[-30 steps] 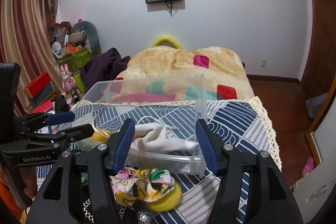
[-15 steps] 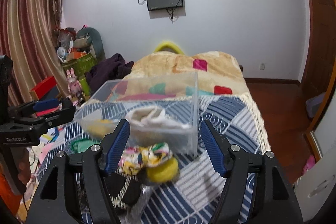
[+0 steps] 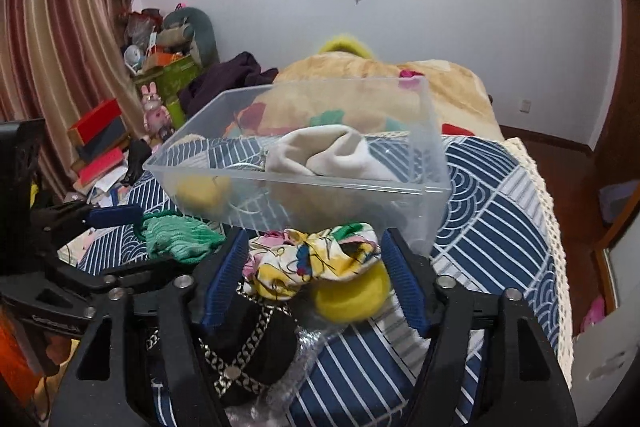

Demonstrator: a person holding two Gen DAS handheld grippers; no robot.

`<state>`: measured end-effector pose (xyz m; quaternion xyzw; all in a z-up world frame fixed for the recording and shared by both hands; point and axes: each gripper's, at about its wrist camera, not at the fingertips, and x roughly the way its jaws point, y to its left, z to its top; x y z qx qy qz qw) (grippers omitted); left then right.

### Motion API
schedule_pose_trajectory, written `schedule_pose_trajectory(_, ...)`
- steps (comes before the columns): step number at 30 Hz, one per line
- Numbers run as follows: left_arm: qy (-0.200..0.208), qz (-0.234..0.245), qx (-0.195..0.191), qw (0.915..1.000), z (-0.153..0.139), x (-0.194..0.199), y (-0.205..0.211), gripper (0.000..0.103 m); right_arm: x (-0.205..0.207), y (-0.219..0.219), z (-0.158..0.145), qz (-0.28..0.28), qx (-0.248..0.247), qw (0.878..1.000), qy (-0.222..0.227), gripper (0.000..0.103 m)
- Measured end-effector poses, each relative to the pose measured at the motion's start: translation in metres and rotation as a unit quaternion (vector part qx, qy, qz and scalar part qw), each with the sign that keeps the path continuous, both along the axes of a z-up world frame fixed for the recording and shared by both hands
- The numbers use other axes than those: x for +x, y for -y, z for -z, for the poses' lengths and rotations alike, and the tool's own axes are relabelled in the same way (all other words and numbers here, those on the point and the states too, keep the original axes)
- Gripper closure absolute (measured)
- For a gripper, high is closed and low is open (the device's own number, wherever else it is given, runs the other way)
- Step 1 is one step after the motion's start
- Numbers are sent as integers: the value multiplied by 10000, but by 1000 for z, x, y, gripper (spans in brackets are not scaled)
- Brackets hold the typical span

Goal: Organize soft objects
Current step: 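Grasp the green knitted cloth with the left gripper while the right gripper grasps the floral scrunchie, then lift the green cloth into the box with the left gripper while the right gripper drops the scrunchie inside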

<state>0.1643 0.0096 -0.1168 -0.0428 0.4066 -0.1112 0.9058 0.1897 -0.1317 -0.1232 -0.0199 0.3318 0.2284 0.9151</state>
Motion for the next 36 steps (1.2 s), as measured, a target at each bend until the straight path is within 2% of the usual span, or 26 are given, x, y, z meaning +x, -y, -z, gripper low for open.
schedule_pose_trajectory(1, -27, 0, -58, 10000, 1, 1, -1, 23, -1, -1, 1, -20, -11, 10000, -25, 61)
schedule_pose_trajectory(3, -80, 19, -176, 9998, 2, 2, -3, 26, -2, 0, 2, -39, 6, 10000, -40, 71)
schedule_pose_trajectory(7, -3, -3, -236, 9997, -1, 1, -4, 43, -7, 0, 3, -88, 16, 10000, -40, 91)
schedule_pose_trajectory(11, 7, 24, -240, 9997, -5, 2, -6, 70, -12, -2, 1, -91, -15, 9999, 69, 96)
schedule_pose_trajectory(14, 49, 19, -149, 9999, -8, -1, -7, 80, -19, -1, -4, -105, 106, 9998, 153, 97)
schedule_pose_trajectory(18, 163, 35, -130, 9998, -13, -11, -9, 86, -25, 3, -12, -119, 123, 9997, 194, 96)
schedule_pose_trajectory(20, 222, 13, -137, 9997, -16, -17, -10, 88, -22, 2, -12, -82, 80, 9999, 104, 85)
schedule_pose_trajectory(22, 293, -23, -156, 9994, -20, -22, -12, 90, -20, 0, -11, -46, 52, 9999, 105, 48)
schedule_pose_trajectory(24, 382, -45, -169, 9991, -24, -27, -14, 90, -17, -1, -10, -12, 72, 9999, 115, 40)
schedule_pose_trajectory(29, 592, -68, -228, 9980, -40, -36, -19, 91, 3, -15, 3, -107, -61, 9998, -175, 40)
schedule_pose_trajectory(30, 624, -69, -237, 9977, -42, -37, -20, 91, 5, -19, 5, -121, -163, 9997, -154, 42)
schedule_pose_trajectory(31, 660, -72, -244, 9975, -45, -39, -20, 91, 6, -22, 6, -153, -242, 9995, -135, 57)
schedule_pose_trajectory(33, 733, -78, -258, 9969, -50, -41, -22, 91, 7, -25, 8, -219, -314, 9991, -175, 79)
schedule_pose_trajectory(36, 804, -109, -302, 9962, -56, -42, -24, 91, -1, -23, 5, -271, -295, 9992, -59, 87)
